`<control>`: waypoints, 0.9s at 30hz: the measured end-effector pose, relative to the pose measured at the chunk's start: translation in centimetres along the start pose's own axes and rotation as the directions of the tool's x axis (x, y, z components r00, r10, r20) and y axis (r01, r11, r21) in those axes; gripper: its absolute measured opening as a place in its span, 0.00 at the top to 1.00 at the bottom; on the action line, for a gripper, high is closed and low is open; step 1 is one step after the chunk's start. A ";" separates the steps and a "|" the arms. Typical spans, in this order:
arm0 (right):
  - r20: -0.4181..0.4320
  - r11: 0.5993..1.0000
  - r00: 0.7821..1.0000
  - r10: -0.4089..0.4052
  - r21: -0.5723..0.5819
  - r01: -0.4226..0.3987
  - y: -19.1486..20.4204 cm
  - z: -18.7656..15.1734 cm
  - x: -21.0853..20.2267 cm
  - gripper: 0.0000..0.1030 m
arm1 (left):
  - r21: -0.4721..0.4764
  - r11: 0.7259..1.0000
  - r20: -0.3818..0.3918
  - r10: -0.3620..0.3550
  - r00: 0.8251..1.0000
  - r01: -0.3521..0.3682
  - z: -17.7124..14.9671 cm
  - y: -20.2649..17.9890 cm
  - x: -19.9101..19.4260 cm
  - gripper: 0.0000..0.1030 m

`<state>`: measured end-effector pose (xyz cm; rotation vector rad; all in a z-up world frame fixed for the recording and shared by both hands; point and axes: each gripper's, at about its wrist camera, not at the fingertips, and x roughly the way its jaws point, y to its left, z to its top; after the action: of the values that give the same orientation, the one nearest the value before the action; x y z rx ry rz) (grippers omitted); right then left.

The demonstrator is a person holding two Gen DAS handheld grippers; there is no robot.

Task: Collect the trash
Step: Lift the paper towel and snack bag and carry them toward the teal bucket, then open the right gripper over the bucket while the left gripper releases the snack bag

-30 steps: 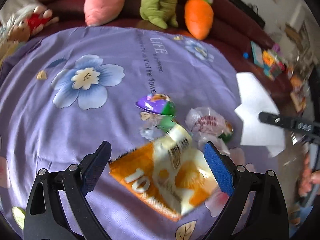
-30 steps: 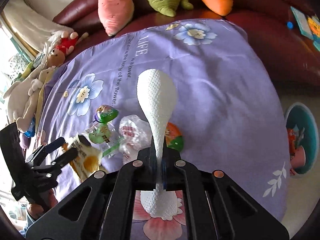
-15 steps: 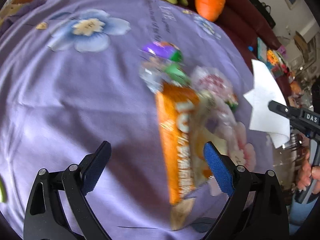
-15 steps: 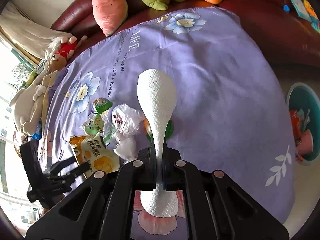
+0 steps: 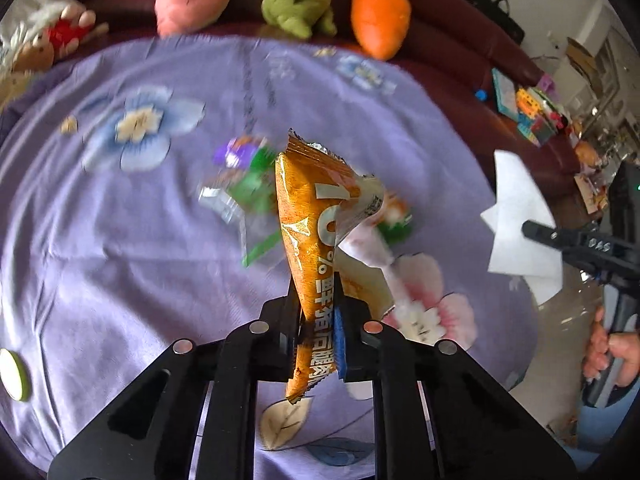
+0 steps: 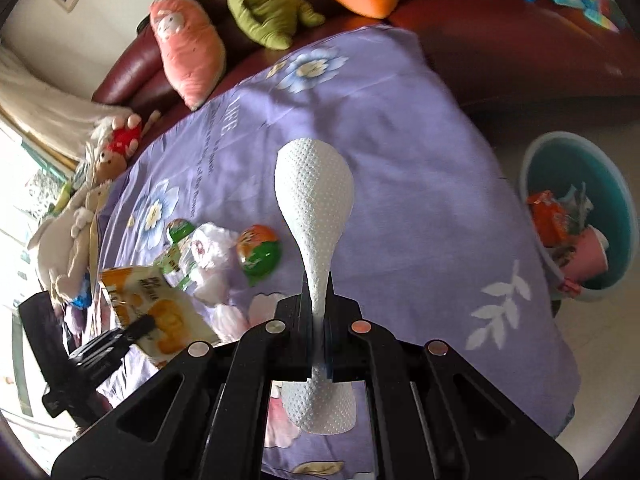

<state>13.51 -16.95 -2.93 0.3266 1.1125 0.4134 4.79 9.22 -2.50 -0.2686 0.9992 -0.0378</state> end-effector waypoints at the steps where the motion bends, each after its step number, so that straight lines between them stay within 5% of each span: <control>1: 0.008 1.000 1.000 0.003 0.008 -0.003 -0.6 0.0 -0.3 0.96 | 0.007 1.000 0.006 -0.003 1.000 0.003 0.4 -0.5 -0.2 0.86; 11: 0.121 0.994 0.993 -0.006 0.113 -0.007 -8.1 0.8 -5.1 0.96 | 0.211 0.976 0.035 -0.062 0.997 0.053 5.3 -11.7 0.6 0.86; 27: 0.229 0.944 0.962 -0.146 0.323 0.067 -22.2 1.6 -11.7 0.96 | 0.407 0.893 -0.102 -0.165 0.981 0.193 7.7 -29.0 9.9 0.86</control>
<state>13.99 -42.10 -3.01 0.5786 0.9403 0.0915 19.28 -18.74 0.24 0.0339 1.0023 -0.4270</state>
